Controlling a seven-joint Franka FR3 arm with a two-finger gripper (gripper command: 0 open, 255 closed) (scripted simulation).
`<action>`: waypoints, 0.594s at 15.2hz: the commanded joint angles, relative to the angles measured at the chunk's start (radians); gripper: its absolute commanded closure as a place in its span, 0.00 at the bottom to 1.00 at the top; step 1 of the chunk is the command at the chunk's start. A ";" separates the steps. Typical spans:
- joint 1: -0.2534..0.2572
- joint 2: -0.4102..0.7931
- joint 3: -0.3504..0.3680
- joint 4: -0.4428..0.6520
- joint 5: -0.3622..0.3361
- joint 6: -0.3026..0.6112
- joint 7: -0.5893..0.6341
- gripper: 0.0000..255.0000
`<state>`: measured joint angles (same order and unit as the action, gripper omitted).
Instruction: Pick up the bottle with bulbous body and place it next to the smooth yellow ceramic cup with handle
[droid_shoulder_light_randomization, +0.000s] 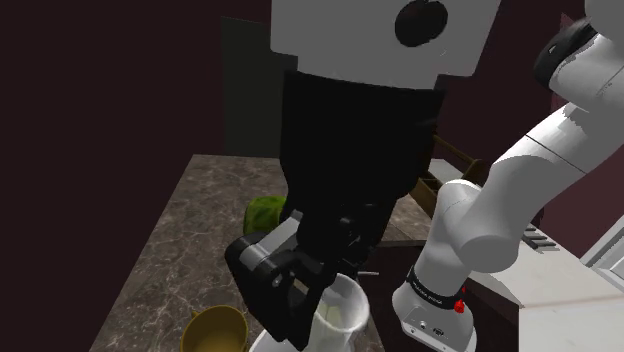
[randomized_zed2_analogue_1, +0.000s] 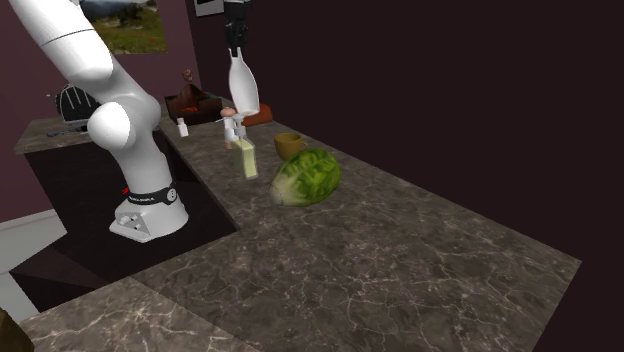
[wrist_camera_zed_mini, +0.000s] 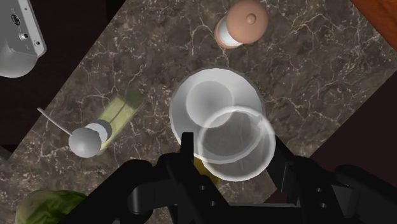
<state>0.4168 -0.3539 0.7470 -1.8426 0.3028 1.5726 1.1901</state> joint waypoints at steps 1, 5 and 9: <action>0.003 -0.010 -0.002 -0.037 0.006 0.028 -0.009 1.00; 0.008 -0.021 0.003 -0.098 0.016 0.079 -0.019 1.00; 0.012 -0.028 0.010 -0.156 0.024 0.131 -0.027 1.00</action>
<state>0.4282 -0.3792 0.7566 -1.9857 0.3247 1.6928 1.1662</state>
